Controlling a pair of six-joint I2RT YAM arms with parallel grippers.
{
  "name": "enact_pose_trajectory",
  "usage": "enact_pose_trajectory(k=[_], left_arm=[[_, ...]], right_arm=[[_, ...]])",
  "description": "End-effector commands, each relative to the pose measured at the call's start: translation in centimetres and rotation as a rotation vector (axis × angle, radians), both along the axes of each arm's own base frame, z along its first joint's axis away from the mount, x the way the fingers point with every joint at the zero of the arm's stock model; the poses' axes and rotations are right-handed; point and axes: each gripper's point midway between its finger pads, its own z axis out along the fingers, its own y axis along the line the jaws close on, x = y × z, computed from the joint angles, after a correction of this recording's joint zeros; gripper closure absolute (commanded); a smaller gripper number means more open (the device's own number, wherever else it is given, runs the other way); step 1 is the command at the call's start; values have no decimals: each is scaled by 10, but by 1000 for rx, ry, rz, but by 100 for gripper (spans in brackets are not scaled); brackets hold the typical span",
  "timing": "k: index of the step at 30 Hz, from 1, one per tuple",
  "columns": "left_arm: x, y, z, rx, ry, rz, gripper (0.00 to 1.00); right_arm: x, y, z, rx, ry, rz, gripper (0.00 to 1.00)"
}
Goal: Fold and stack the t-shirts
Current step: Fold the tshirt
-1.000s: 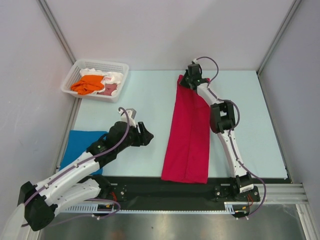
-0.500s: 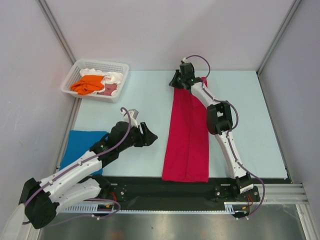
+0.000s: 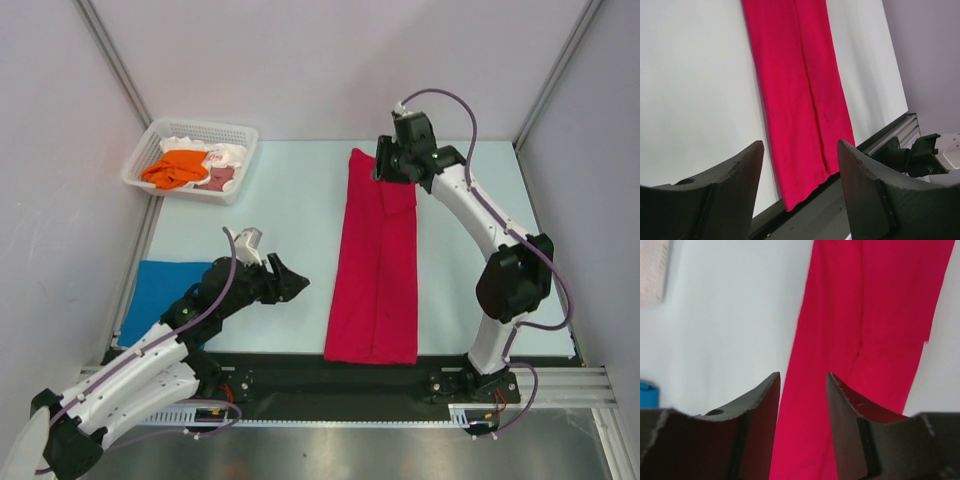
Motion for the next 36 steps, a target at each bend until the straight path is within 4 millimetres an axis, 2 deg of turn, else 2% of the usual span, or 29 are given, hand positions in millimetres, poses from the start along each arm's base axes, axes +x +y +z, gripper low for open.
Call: enact_pose_trajectory(k=[1, 2, 6, 9, 11, 16, 21, 31, 35, 36], left_arm=[[-7, 3, 3, -32, 11, -6, 34], [-10, 3, 2, -33, 11, -10, 34], [-14, 3, 0, -47, 21, -18, 33], [-16, 3, -2, -50, 24, -24, 34], [-16, 4, -6, -49, 31, -21, 34], [-16, 2, -11, -53, 39, -26, 33], [-16, 1, -14, -46, 40, -32, 34], [-7, -4, -19, -8, 32, -39, 33], [-2, -7, -17, -5, 21, -43, 33], [-1, -7, -17, -2, 18, -45, 33]], right_arm=[[-33, -5, -49, -115, 109, 13, 52], [-40, -7, -61, -137, 129, 9, 52], [-51, -15, -88, -208, 182, -35, 48], [-56, -9, -107, -210, 203, -21, 45], [-56, -5, -116, -216, 205, -22, 44], [-54, -8, -157, -284, 259, -42, 42], [-42, -6, -176, -286, 246, -67, 46], [-29, -10, -214, -261, 302, -57, 46], [-14, -7, -228, -259, 297, -42, 47], [-13, -6, -236, -265, 309, -37, 47]])
